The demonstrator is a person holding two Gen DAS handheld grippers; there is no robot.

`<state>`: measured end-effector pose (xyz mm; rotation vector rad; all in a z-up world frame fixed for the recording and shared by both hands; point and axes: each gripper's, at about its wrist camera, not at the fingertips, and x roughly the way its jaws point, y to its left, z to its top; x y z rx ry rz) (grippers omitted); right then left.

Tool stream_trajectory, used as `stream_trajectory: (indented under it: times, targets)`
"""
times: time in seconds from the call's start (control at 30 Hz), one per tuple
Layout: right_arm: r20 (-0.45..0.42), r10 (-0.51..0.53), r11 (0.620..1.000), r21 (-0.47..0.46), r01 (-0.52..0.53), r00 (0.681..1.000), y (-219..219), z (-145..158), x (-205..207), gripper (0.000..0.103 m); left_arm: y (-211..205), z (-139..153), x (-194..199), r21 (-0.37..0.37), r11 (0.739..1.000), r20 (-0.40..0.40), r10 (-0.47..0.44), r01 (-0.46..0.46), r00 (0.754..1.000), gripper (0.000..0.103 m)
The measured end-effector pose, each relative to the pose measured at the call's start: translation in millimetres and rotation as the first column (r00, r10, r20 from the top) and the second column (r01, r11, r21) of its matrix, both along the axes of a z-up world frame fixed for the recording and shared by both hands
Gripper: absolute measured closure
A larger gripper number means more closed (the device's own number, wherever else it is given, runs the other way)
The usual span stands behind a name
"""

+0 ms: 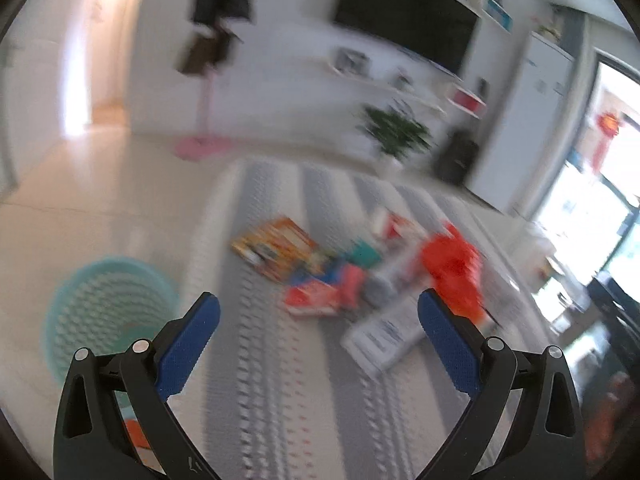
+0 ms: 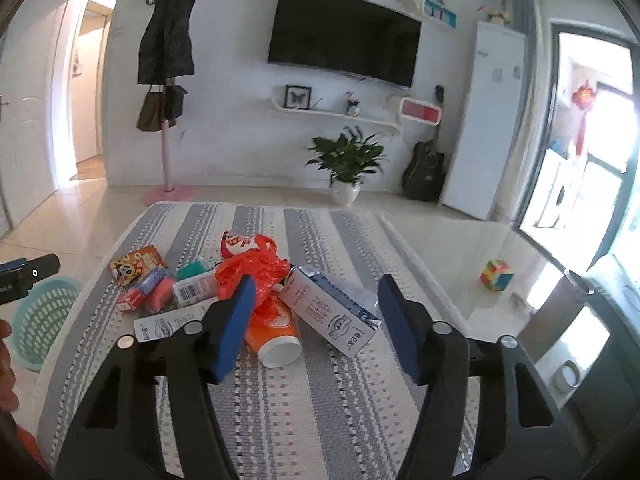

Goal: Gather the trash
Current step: 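Grasp the white milk carton with the left tool while the right tool grasps the orange bag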

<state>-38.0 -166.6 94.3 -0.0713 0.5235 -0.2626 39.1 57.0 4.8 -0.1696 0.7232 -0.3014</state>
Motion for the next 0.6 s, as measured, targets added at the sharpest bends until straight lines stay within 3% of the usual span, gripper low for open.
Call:
stream_trajectory:
  times: [0.1,0.27,0.47,0.6]
  targets:
    - [-0.025,0.002,0.999,0.043,-0.001,1.0,-24,-15,9,0.045,-18,-12,17,0.053,0.995,-0.044,-0.081,0.083,0.996,0.008]
    - [-0.103,0.02,0.994,0.112,-0.009,0.994,-55,-52,40,0.045,-77,-43,47,0.136,0.955,-0.127,-0.248,0.264,0.96,0.008]
    - [-0.167,0.088,0.988,0.142,-0.064,0.982,-53,-80,72,0.044,-111,-89,80,0.189,0.921,-0.233,-0.296,0.341,0.926,0.013]
    - [-0.2,0.143,0.983,0.147,-0.114,0.969,-44,-96,90,0.042,-116,-100,87,0.2,0.91,-0.271,-0.304,0.363,0.913,0.013]
